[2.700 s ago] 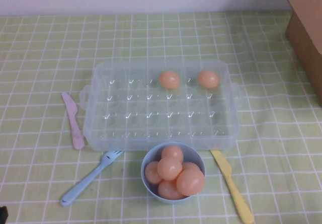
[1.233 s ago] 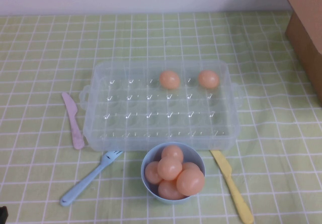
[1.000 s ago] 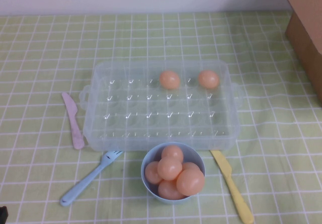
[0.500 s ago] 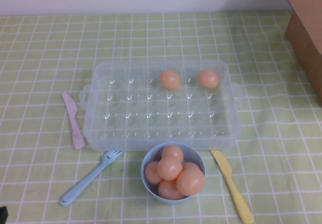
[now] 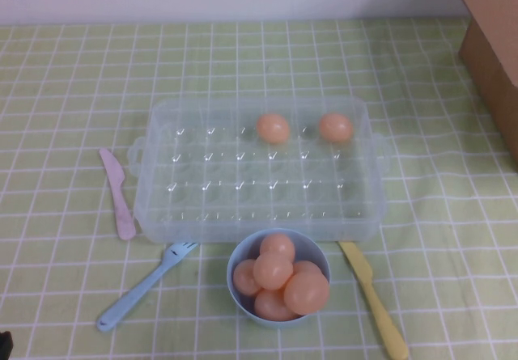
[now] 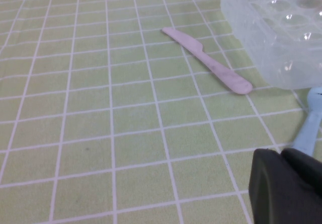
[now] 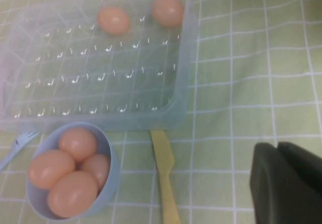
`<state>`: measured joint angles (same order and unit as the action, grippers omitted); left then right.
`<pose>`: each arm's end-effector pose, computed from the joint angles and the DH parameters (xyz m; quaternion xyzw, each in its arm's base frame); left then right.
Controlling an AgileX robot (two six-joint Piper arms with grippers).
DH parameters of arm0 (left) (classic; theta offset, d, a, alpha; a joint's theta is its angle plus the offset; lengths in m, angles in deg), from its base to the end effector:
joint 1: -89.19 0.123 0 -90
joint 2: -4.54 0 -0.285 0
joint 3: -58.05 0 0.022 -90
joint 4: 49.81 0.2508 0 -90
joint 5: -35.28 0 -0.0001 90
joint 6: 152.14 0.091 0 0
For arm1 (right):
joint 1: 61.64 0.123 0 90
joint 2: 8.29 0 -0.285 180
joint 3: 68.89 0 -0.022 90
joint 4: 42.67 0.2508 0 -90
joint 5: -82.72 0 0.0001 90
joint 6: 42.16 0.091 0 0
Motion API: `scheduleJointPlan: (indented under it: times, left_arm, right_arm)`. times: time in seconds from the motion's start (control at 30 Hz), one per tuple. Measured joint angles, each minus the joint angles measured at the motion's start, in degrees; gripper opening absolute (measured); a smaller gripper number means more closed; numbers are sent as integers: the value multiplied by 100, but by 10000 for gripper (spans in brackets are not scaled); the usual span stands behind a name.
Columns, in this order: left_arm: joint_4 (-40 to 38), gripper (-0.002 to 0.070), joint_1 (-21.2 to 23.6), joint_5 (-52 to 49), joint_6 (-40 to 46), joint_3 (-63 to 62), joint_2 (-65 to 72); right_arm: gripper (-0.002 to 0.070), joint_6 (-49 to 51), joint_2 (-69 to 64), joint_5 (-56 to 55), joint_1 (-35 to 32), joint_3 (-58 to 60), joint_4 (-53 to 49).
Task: Take an egg out of the egg box
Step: Pick up the egg from the plastic box
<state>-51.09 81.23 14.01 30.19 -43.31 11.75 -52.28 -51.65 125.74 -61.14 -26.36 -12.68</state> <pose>0.0521 -0.0080 0.1720 0.0662 0.8017 -0.0386 0.5928 0.1112 0.0320 0.3097 0.0135 0.8765 0.2051 0.4353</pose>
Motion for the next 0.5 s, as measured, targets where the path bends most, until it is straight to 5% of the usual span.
scheduleJointPlan:
  times: [0.2, 0.5]
  left_arm:
    - [40, -5, 0, 0, 0, 0, 0]
    - [240, -4, 0, 0, 0, 0, 0]
  right_arm:
    - [-17, -253, -1382, -103, 0, -498, 444]
    - [-17, -1018, -3729, 1744, 42, -2681, -57]
